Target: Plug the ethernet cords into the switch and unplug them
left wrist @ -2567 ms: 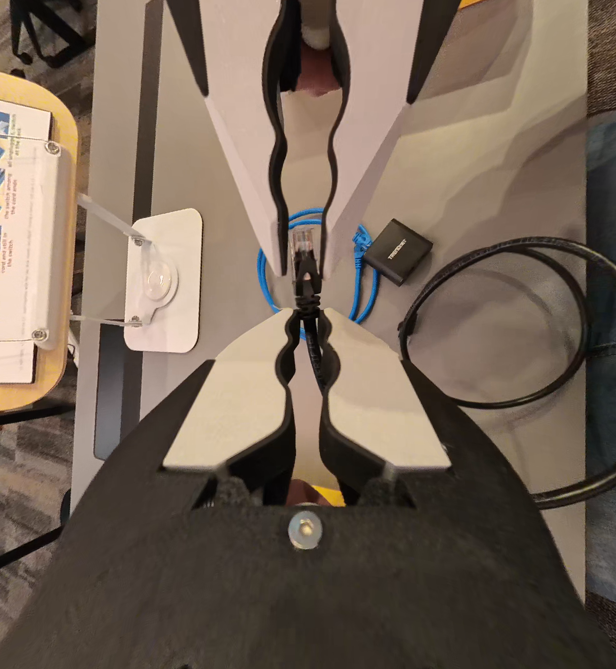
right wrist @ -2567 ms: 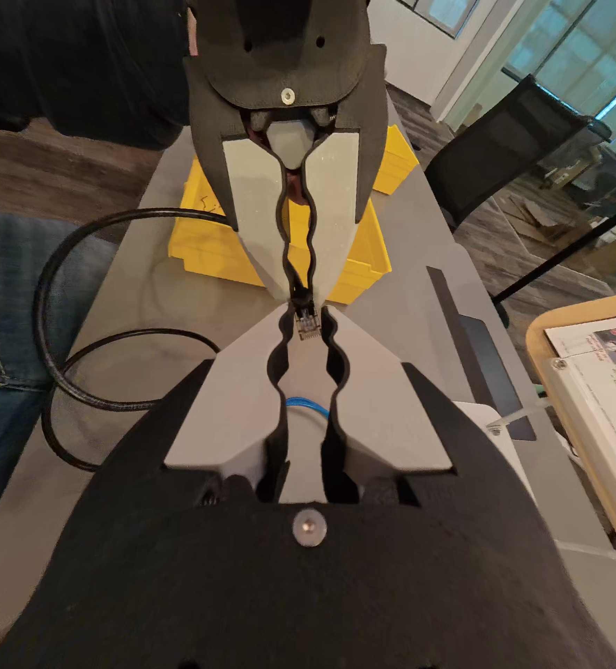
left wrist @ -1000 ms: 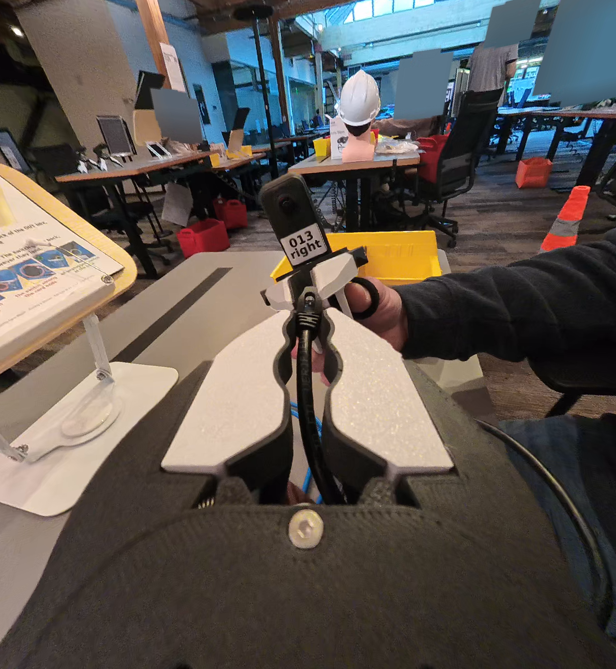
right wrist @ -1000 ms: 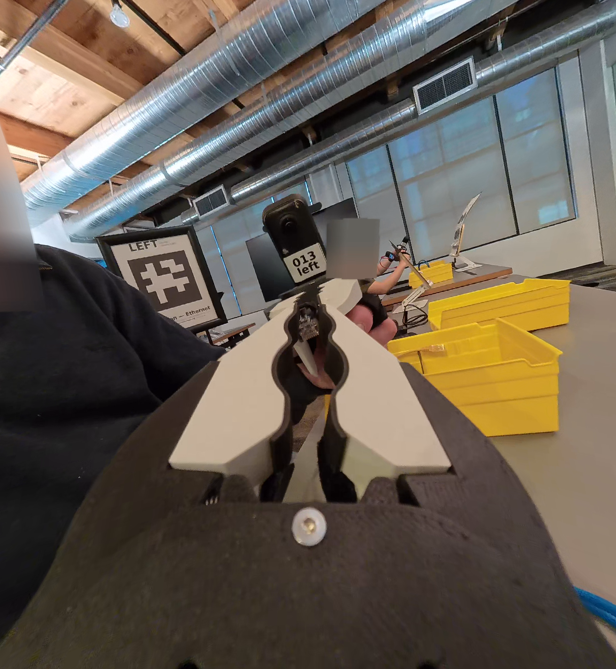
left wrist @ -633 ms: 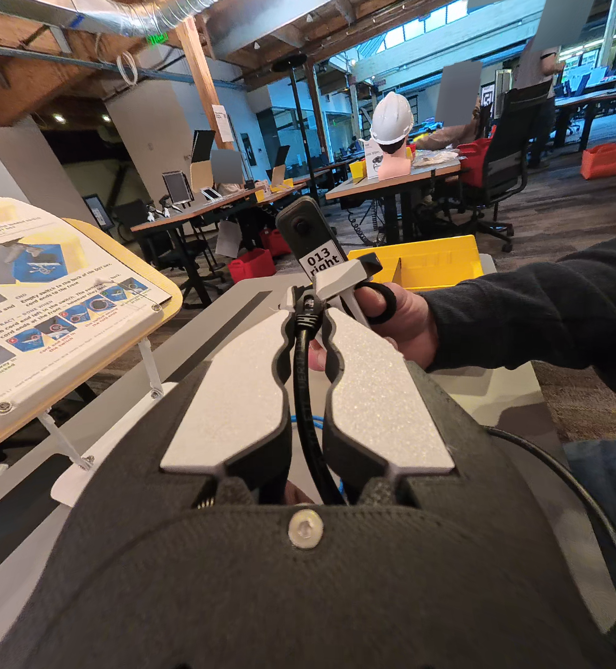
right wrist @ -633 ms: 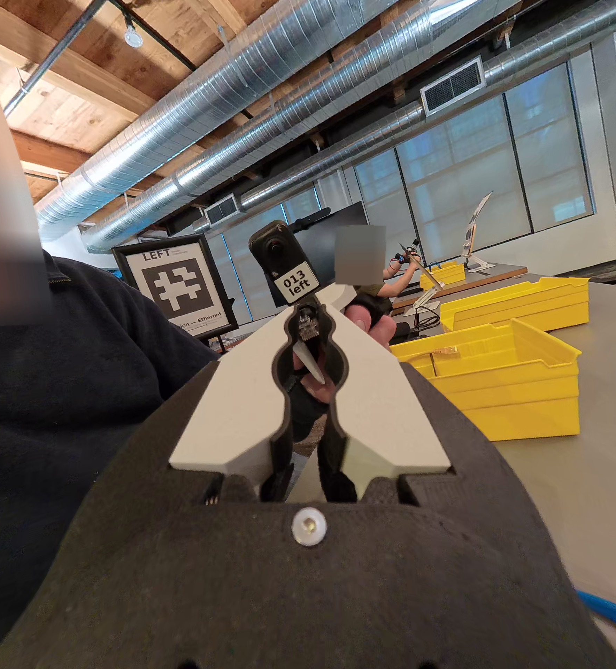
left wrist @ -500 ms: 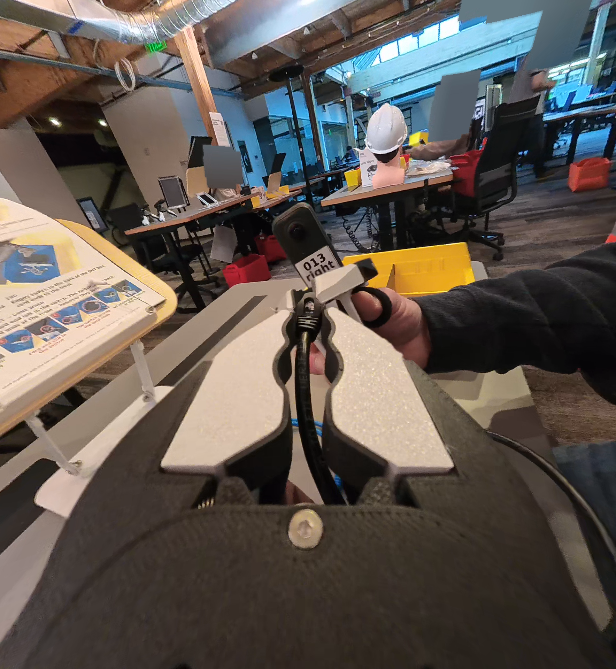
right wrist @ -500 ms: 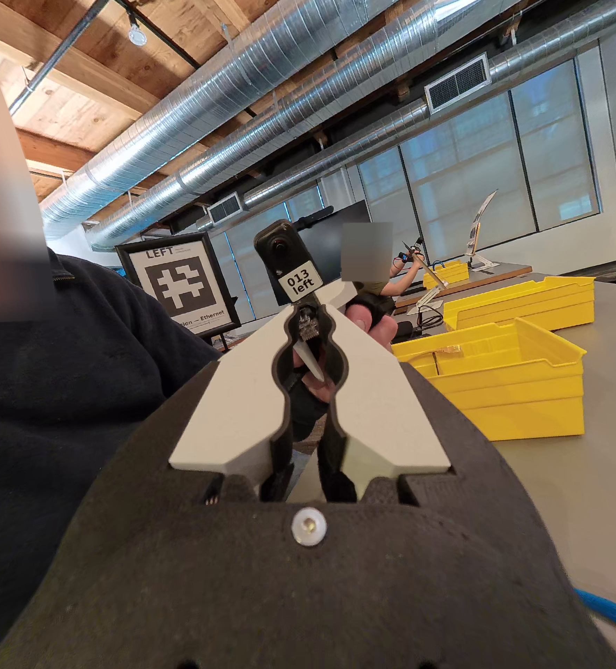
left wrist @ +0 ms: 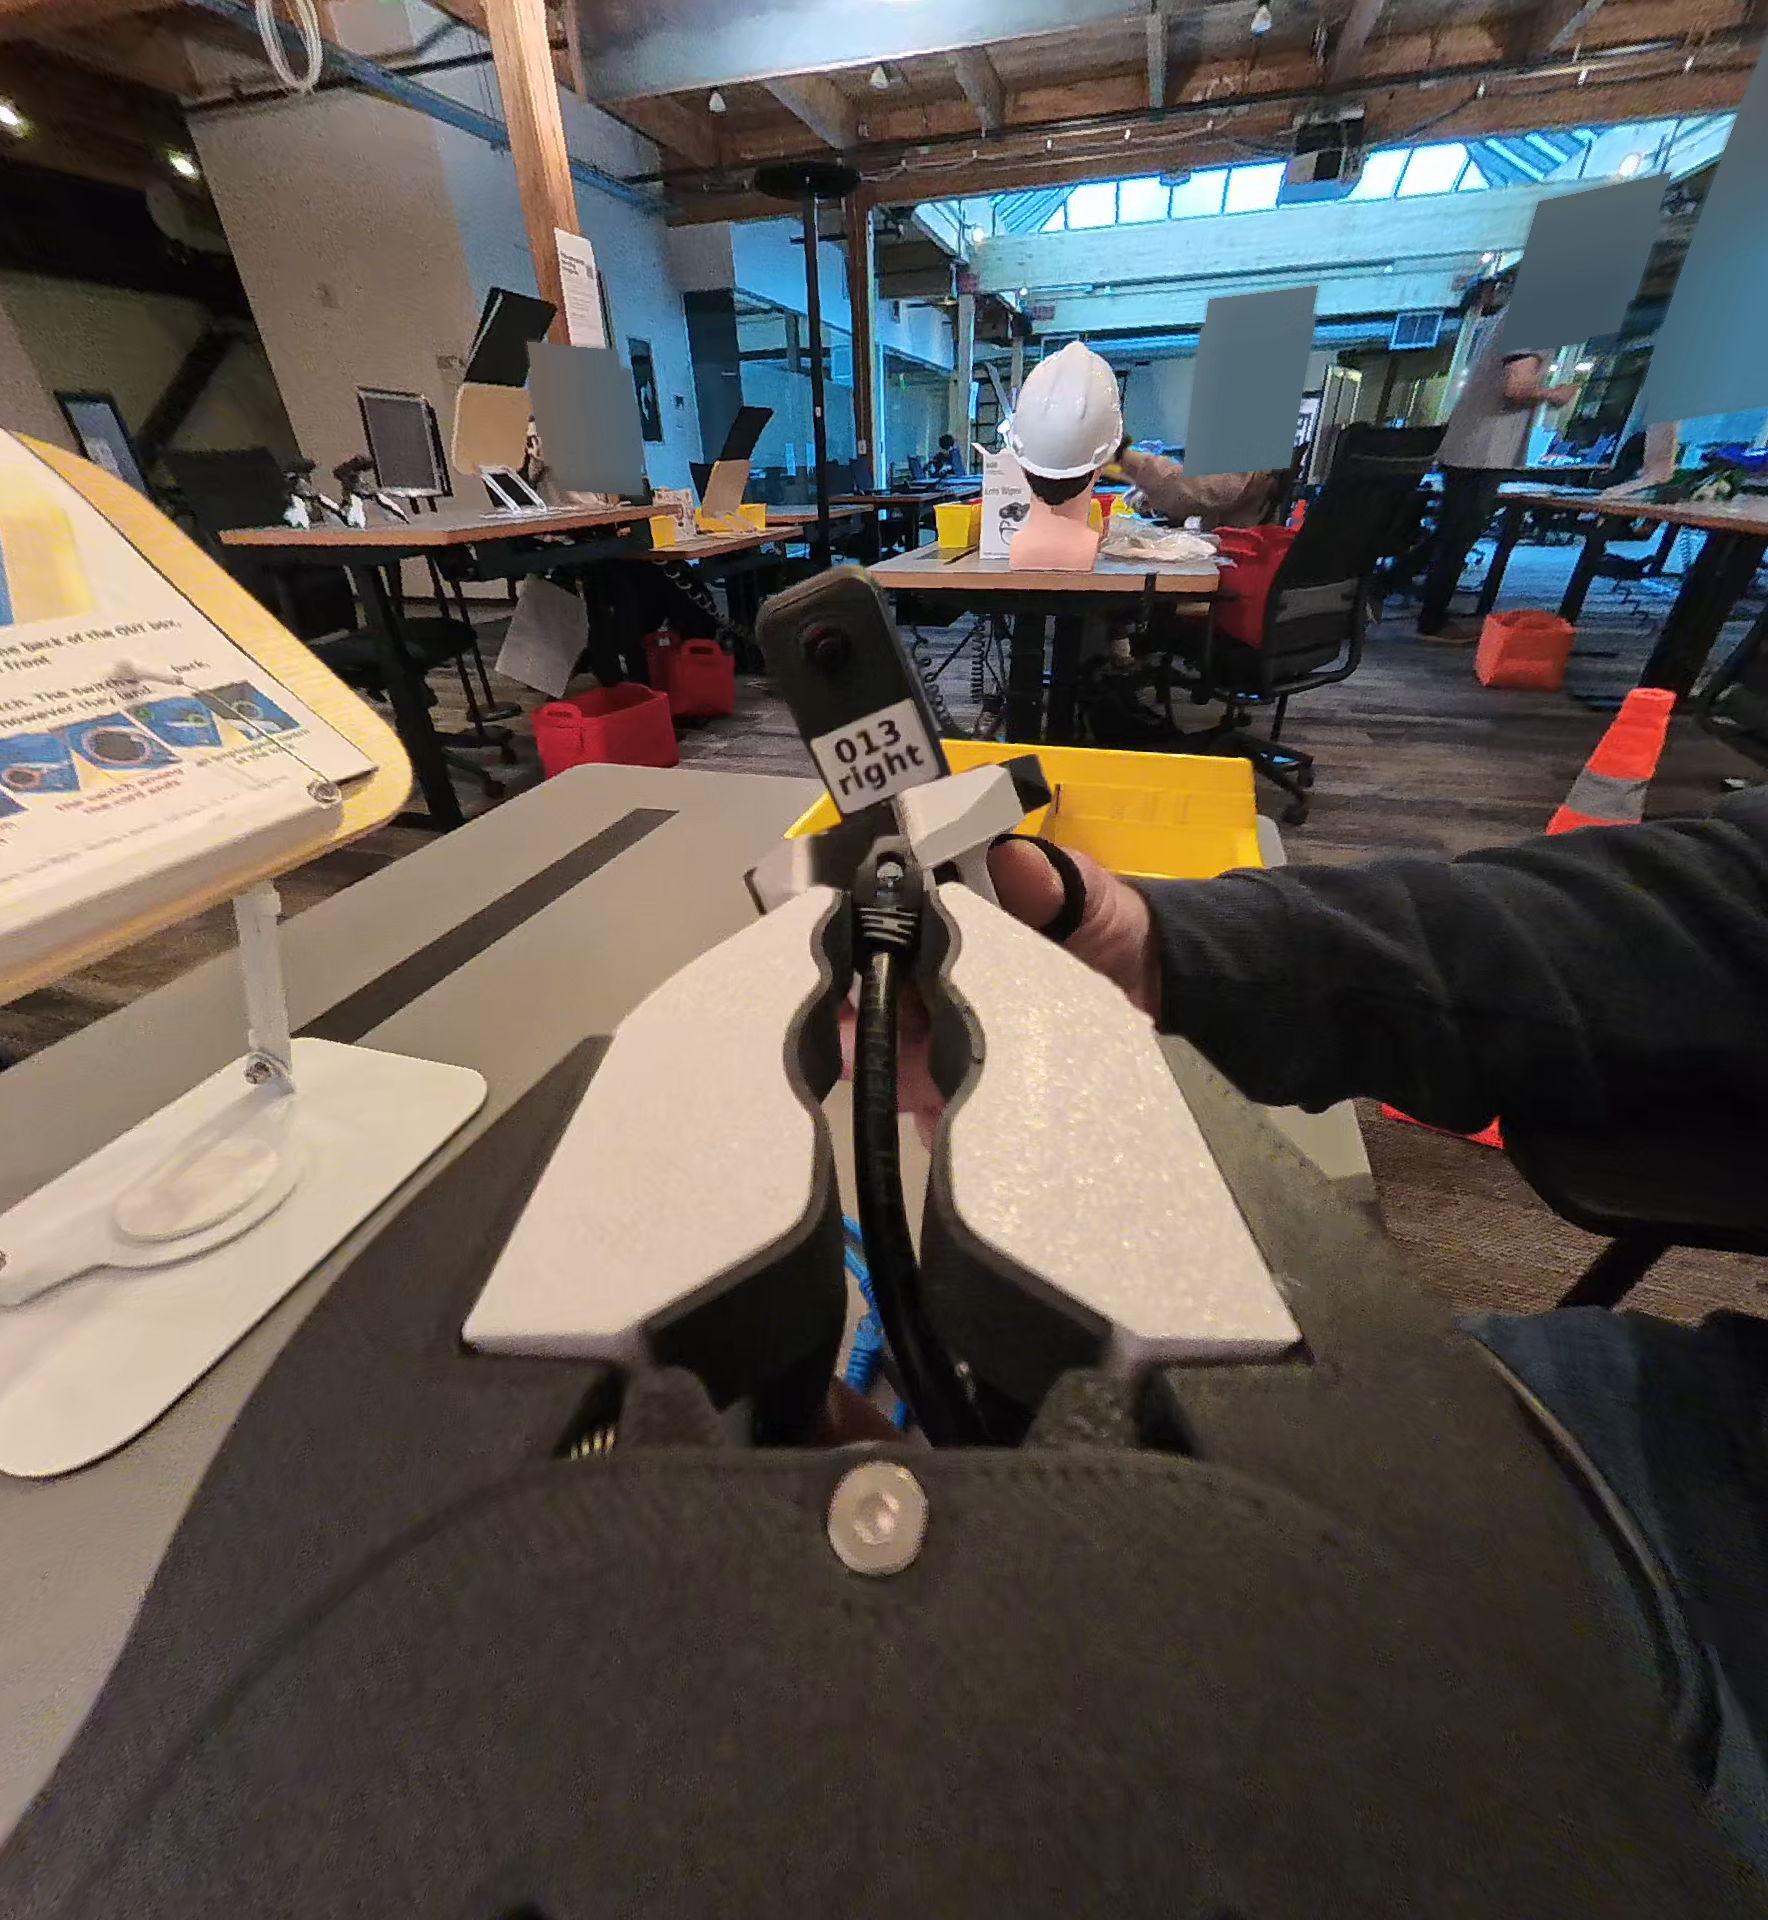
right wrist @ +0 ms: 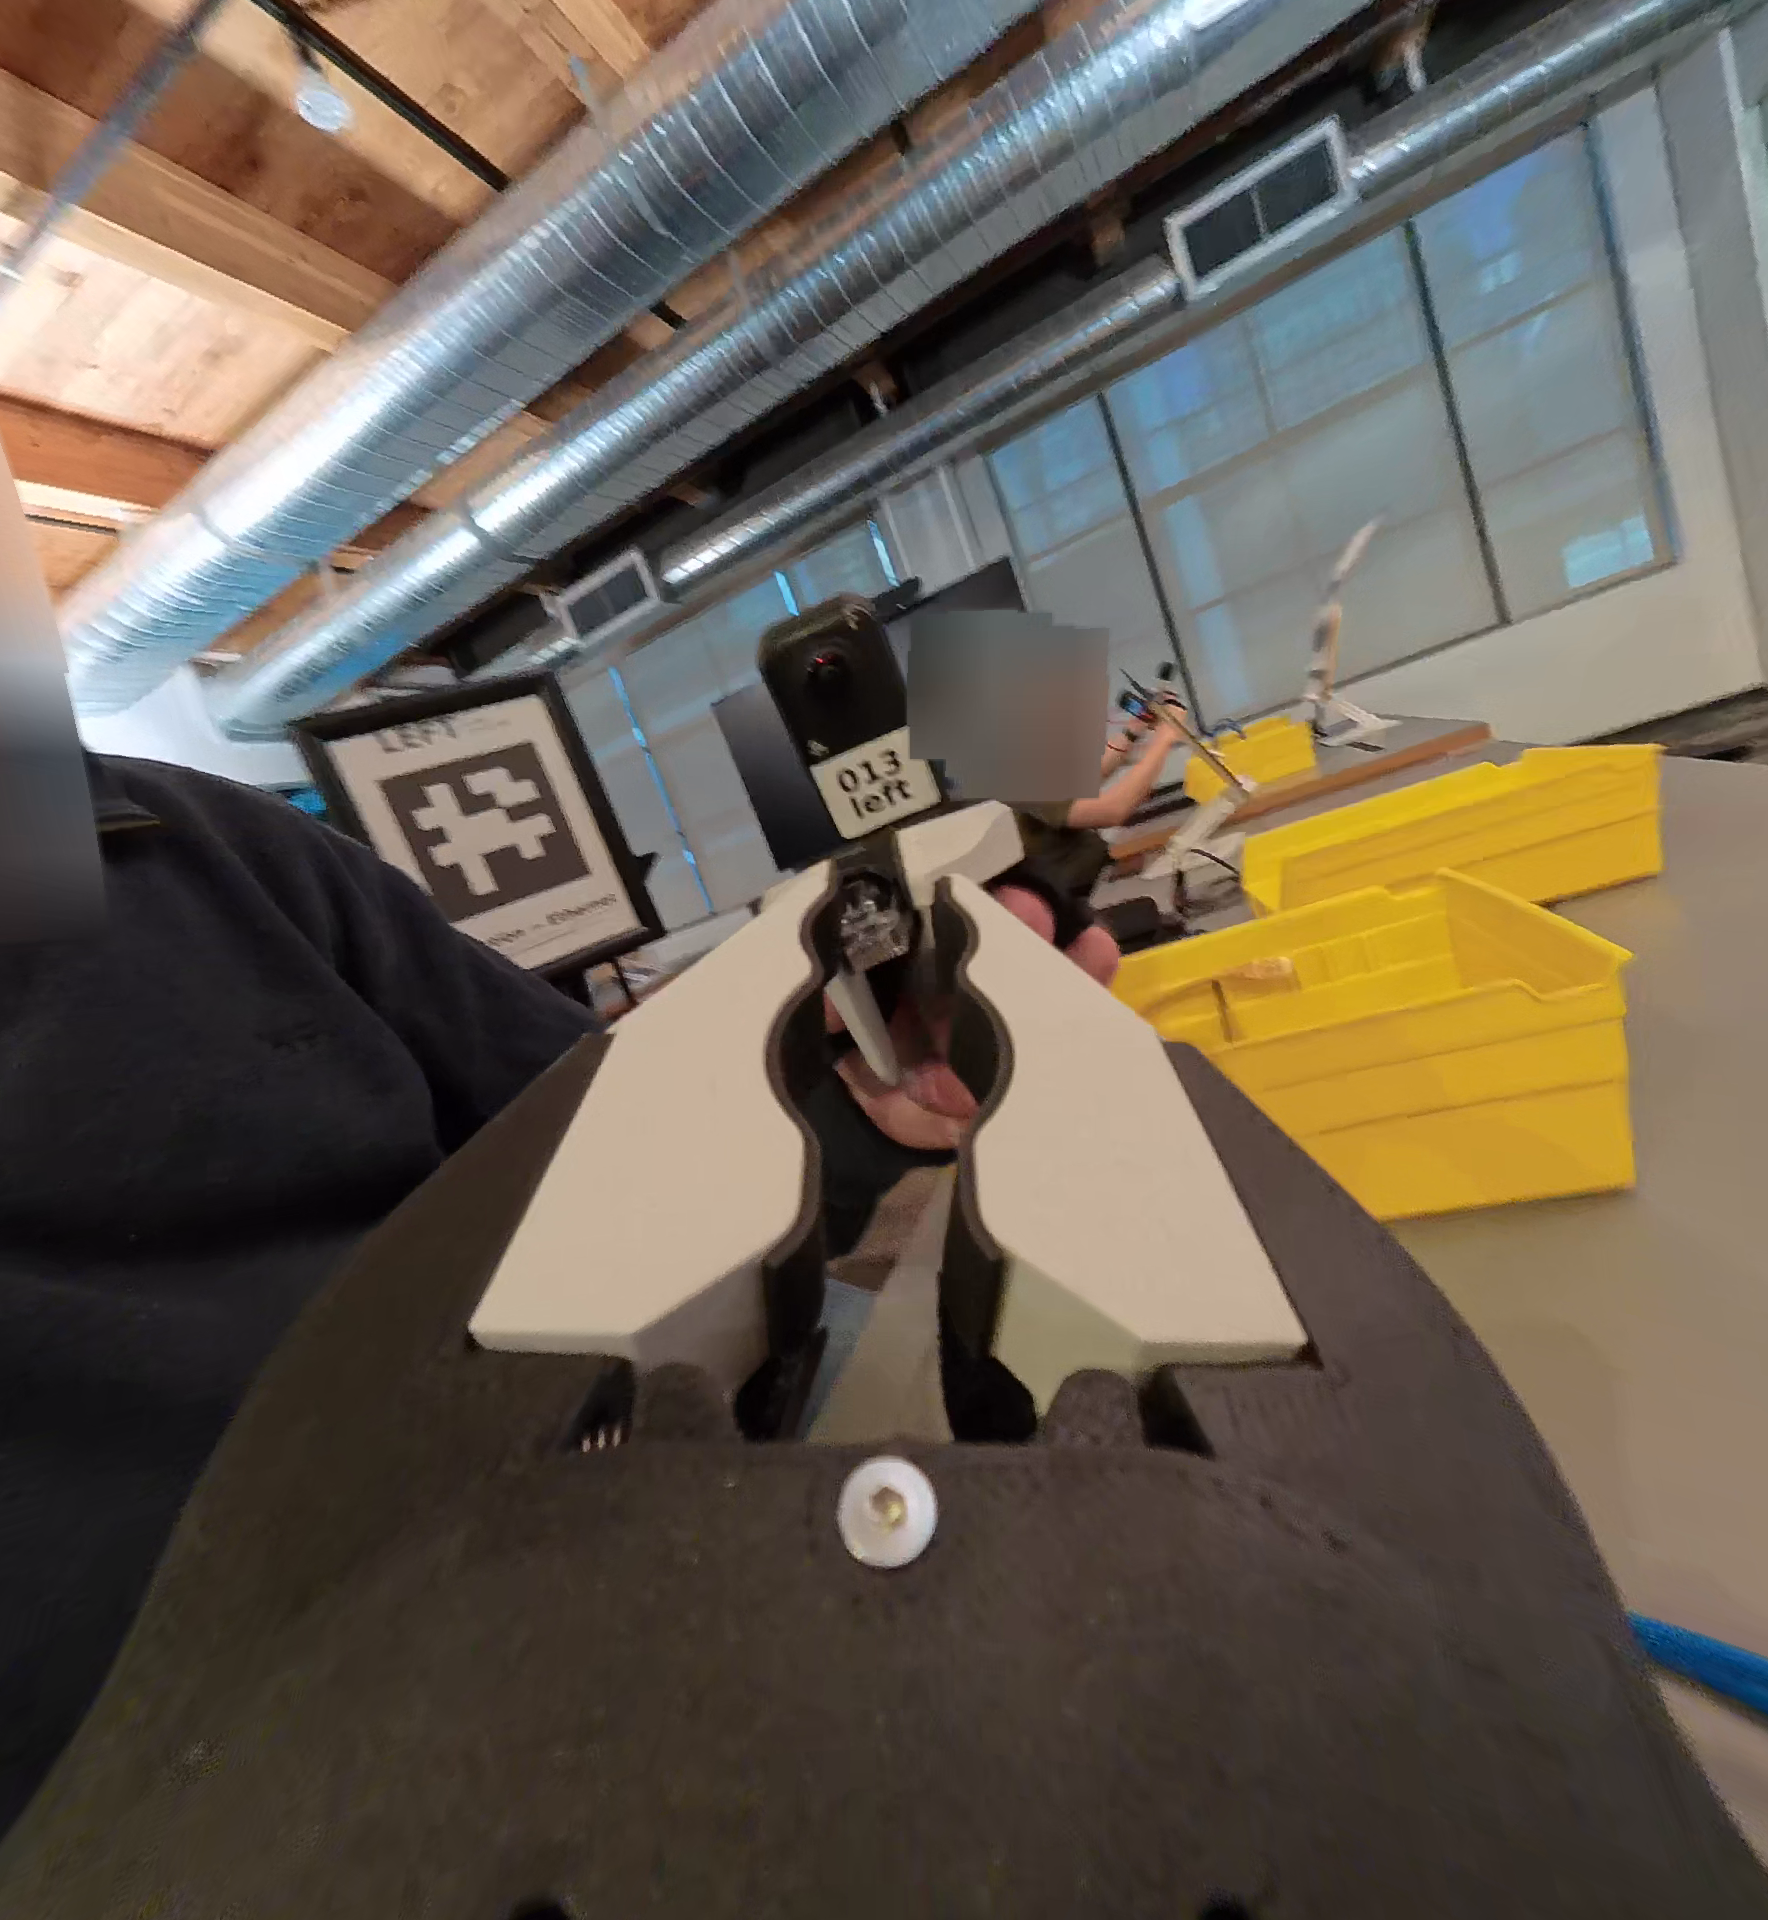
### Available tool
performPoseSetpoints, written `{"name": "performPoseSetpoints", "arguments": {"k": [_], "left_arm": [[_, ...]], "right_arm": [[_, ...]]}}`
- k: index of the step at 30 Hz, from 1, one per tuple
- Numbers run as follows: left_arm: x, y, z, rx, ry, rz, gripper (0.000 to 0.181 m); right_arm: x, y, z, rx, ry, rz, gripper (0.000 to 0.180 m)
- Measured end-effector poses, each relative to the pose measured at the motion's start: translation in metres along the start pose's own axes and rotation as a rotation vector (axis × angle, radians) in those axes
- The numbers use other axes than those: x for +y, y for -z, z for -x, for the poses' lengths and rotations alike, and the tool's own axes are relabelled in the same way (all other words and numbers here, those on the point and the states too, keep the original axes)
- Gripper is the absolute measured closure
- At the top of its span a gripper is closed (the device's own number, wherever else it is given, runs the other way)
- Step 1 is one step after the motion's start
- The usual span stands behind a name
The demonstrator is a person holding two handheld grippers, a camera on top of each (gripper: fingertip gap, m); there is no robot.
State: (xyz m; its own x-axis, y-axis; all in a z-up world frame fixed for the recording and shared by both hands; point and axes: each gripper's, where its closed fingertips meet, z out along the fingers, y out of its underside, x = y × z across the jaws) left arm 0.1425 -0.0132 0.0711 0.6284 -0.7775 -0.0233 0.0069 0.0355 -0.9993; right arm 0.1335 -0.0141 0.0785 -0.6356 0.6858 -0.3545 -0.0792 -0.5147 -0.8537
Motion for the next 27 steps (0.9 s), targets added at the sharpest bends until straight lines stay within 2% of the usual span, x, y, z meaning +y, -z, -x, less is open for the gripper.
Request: {"name": "performPoseSetpoints", "arguments": {"k": [2,5,8,16,22,25,27], "left_arm": [[0.003,0.000,0.000,0.017,0.024,0.025,0.169],[0.007,0.000,0.001,0.021,0.059,0.054,0.169],[0.005,0.007,0.007,0.036,0.123,0.031,0.169],[0.009,0.018,0.022,-0.007,0.153,0.077,0.169],[0.010,0.027,0.028,-0.038,0.139,0.100,0.169],[0.017,0.030,0.028,-0.061,0.105,0.155,0.169],[0.019,0.032,0.025,-0.051,0.110,0.158,0.169]], "right_arm": [[0.003,0.003,-0.007,0.059,0.020,0.042,0.153],[0.003,0.007,-0.010,0.125,0.095,0.102,0.152],[-0.007,0.017,-0.009,0.125,0.058,0.063,0.142],[0.000,0.033,-0.018,0.293,0.184,0.238,0.141],[0.032,0.054,-0.024,0.468,0.266,0.472,0.132],[0.068,0.075,-0.026,0.592,0.295,0.666,0.126],[0.092,0.087,-0.024,0.659,0.352,0.778,0.132]]}}
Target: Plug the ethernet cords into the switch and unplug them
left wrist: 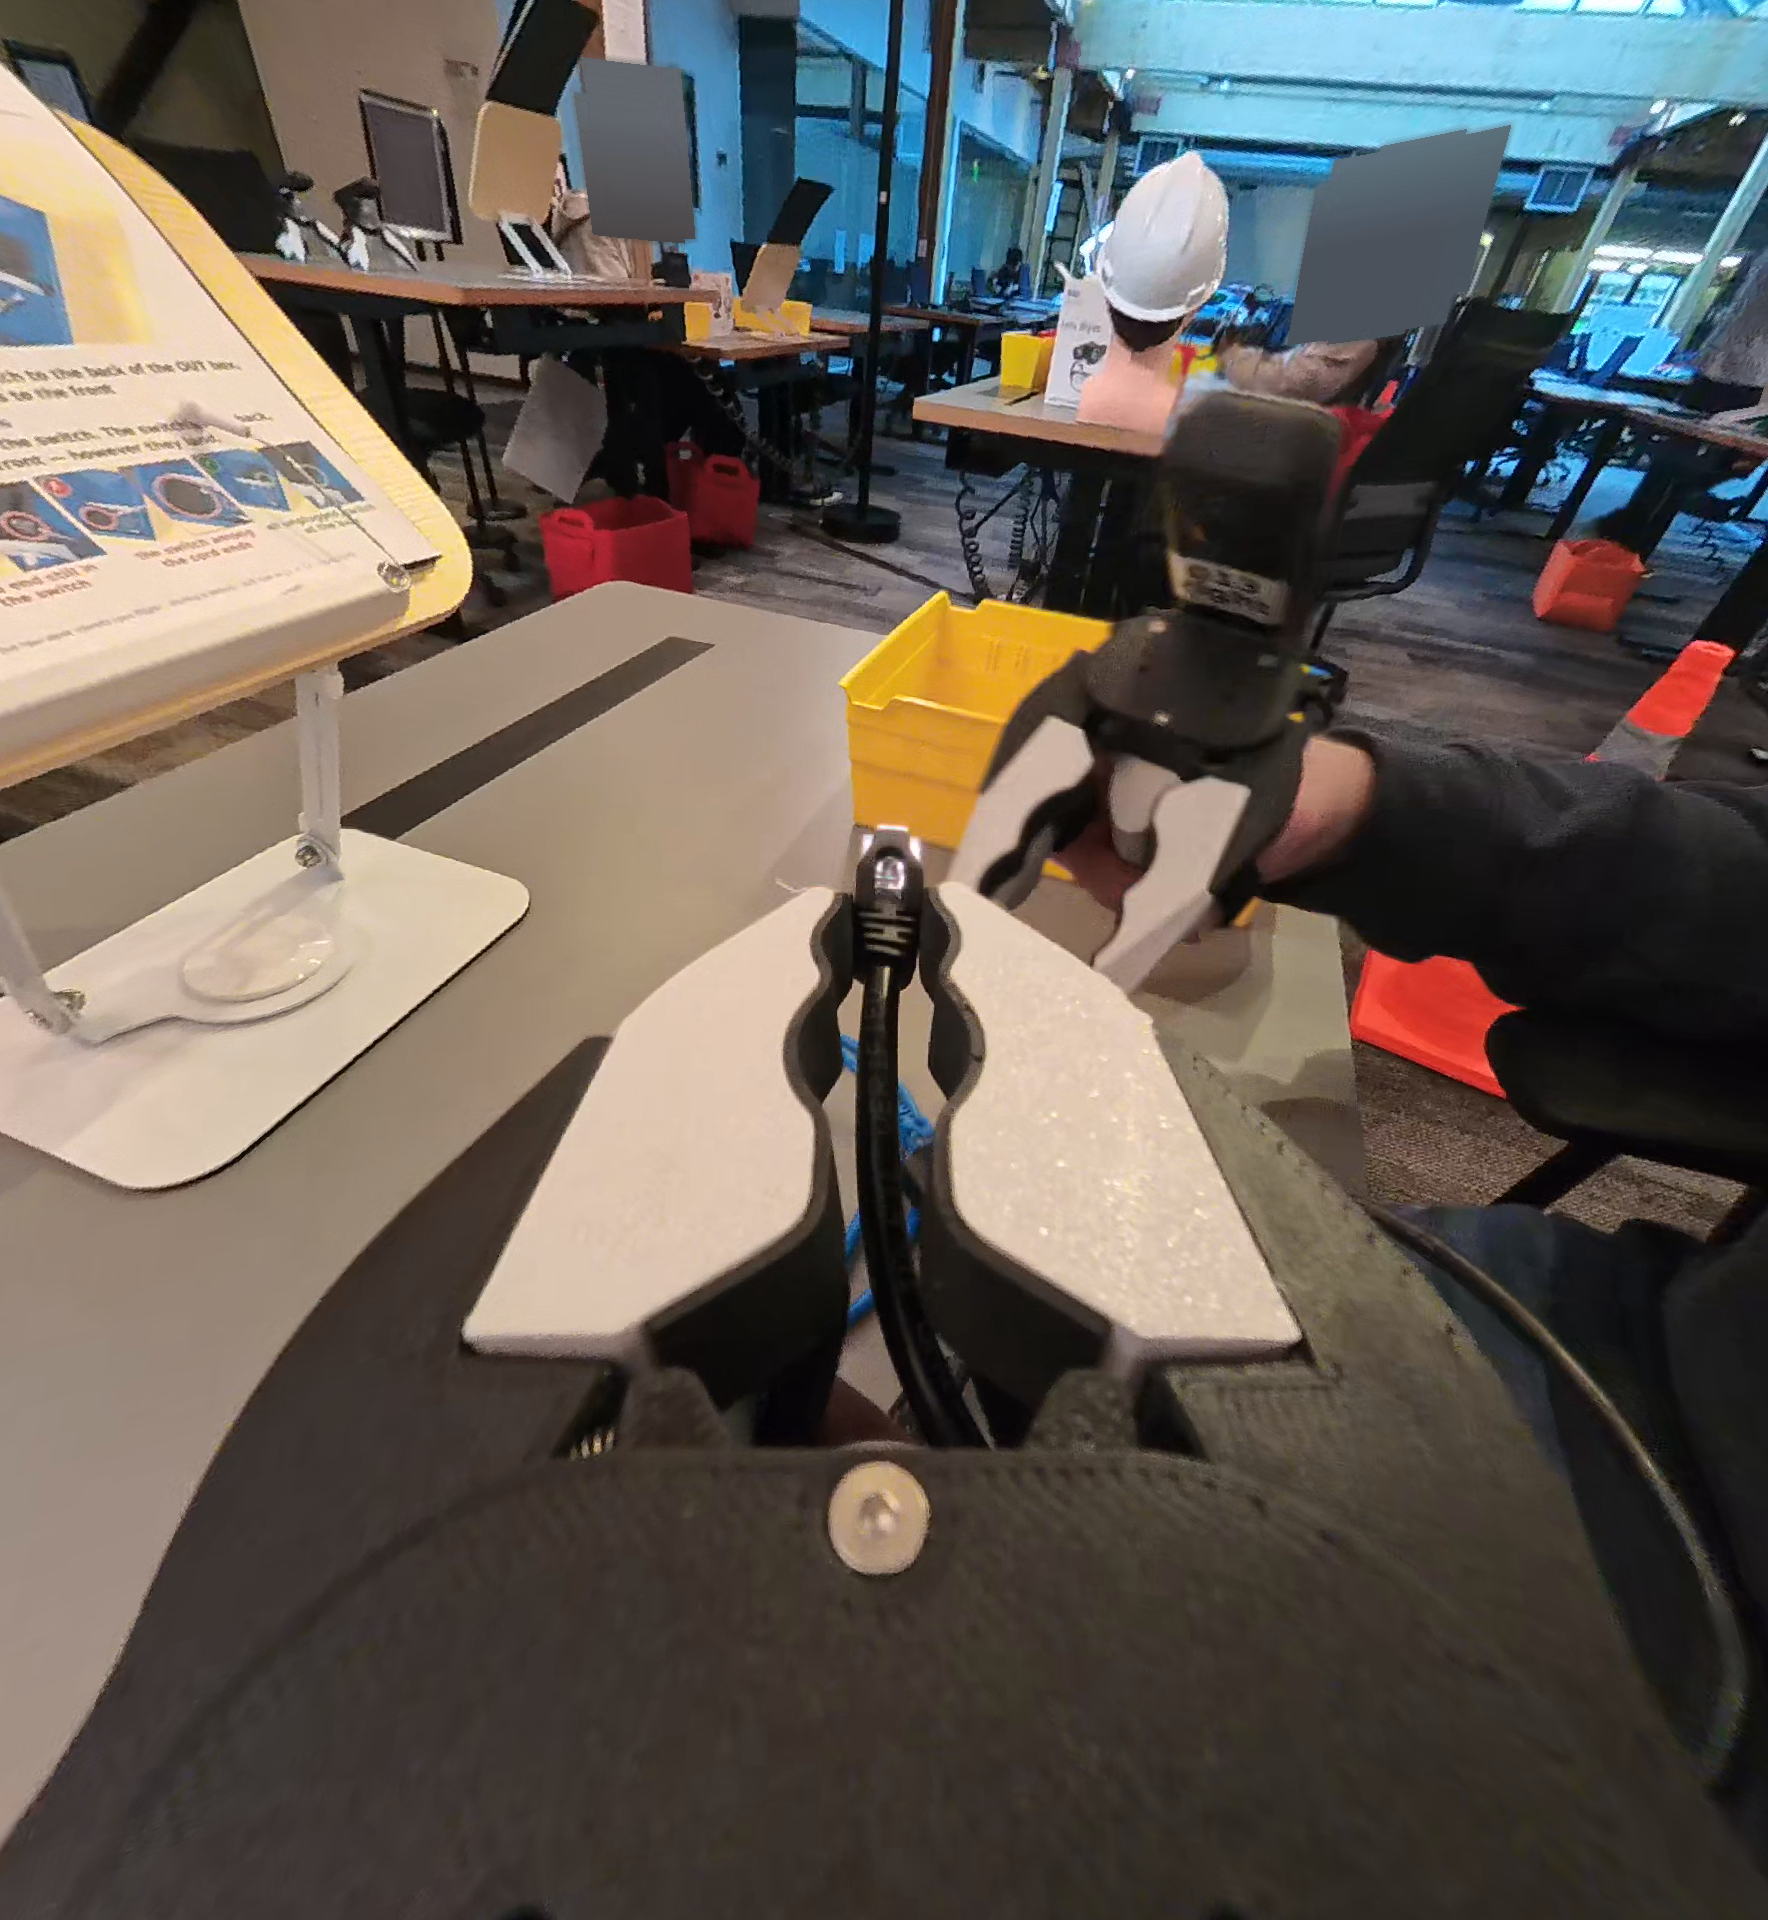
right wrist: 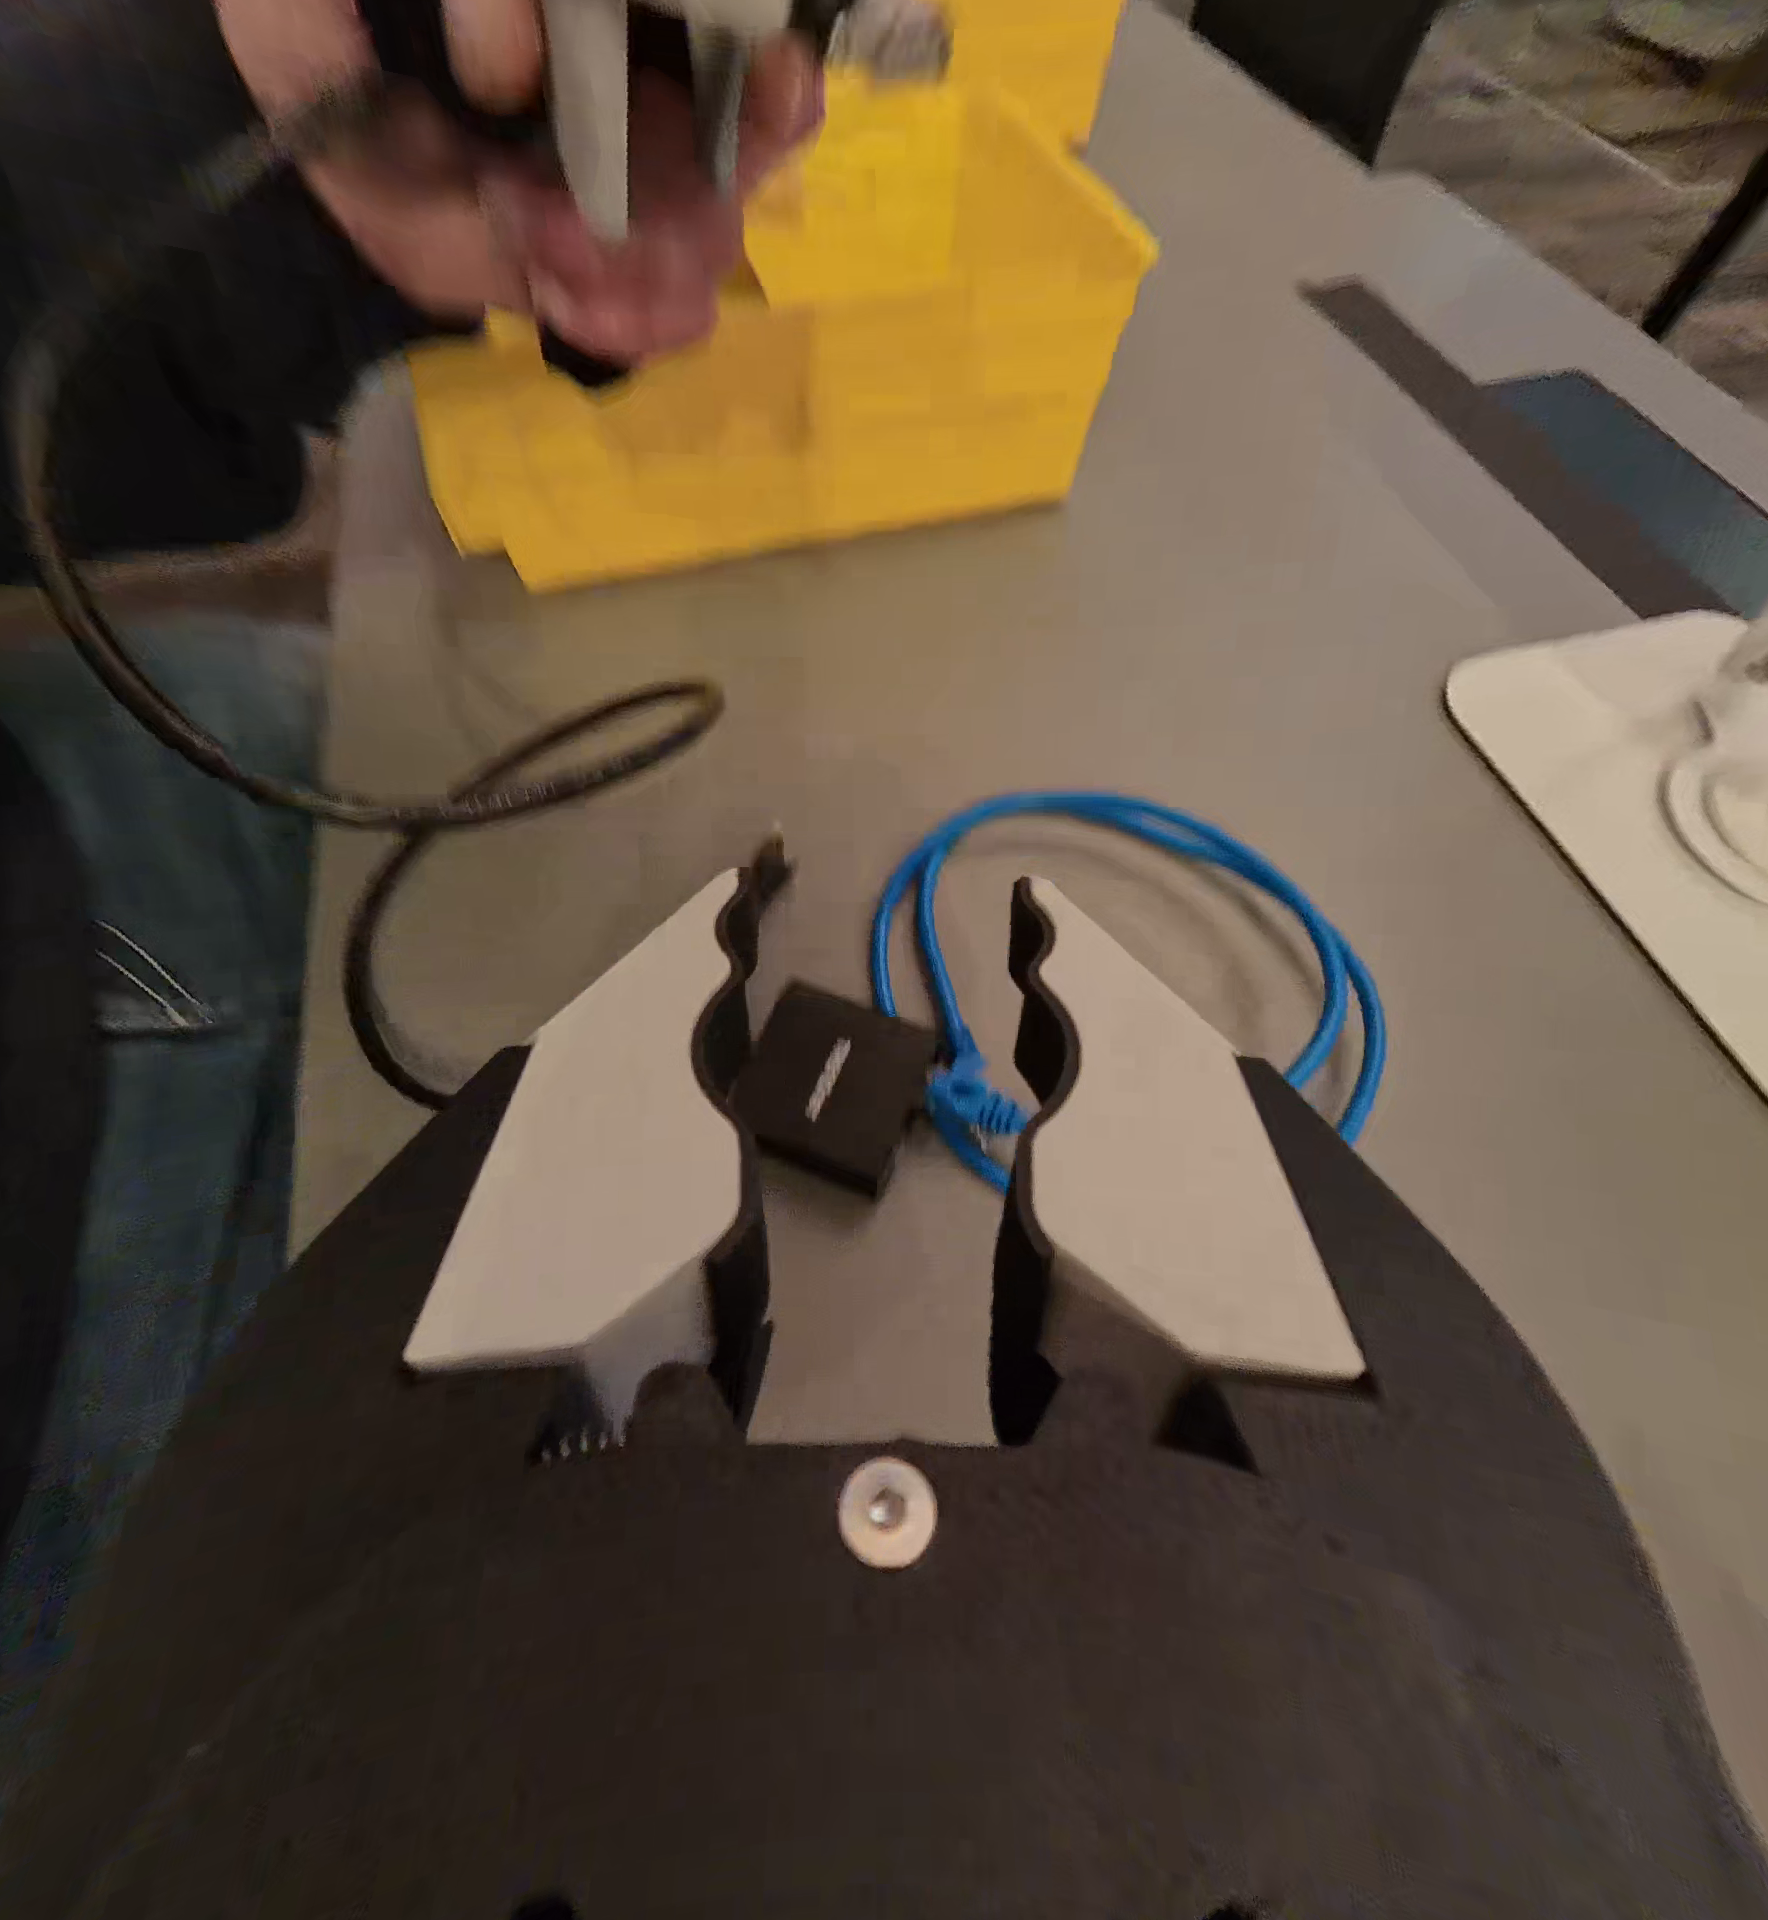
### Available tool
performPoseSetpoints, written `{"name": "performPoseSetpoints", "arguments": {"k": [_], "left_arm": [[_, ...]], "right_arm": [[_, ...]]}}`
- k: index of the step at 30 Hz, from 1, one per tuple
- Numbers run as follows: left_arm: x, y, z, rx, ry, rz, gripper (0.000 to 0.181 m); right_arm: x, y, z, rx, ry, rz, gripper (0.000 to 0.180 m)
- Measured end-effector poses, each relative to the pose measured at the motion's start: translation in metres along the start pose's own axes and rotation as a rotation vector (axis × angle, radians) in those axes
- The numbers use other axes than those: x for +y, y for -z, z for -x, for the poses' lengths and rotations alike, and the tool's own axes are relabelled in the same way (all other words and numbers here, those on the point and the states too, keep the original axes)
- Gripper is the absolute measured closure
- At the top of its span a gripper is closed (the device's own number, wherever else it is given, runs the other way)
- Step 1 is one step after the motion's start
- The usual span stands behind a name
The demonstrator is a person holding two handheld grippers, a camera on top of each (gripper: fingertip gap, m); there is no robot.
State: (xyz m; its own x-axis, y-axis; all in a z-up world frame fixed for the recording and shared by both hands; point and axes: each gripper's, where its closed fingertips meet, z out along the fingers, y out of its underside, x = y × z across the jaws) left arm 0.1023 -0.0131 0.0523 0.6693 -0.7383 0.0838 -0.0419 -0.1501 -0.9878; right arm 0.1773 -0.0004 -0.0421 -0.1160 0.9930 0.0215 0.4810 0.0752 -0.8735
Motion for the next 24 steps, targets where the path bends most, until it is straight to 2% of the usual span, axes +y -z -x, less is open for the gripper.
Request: {"name": "performPoseSetpoints", "arguments": {"k": [5,10,12,17,24], "left_arm": [[0.010,0.001,-0.004,0.008,-0.012,0.032,0.169],[0.015,0.000,-0.008,0.025,-0.011,0.034,0.169],[0.016,0.001,-0.010,0.024,-0.020,0.038,0.169],[0.017,0.006,-0.009,0.022,-0.023,0.037,0.169],[0.020,0.009,-0.002,0.019,-0.005,0.019,0.169]], "right_arm": [[0.061,-0.016,0.019,0.025,0.139,0.252,0.118],[0.086,-0.032,0.008,-0.061,0.360,0.421,0.100],[0.097,-0.040,-0.003,-0.085,0.436,0.456,0.098],[0.102,-0.053,0.001,-0.228,0.341,0.446,0.111],[0.098,-0.053,0.000,-0.093,0.153,0.413,0.119]]}}
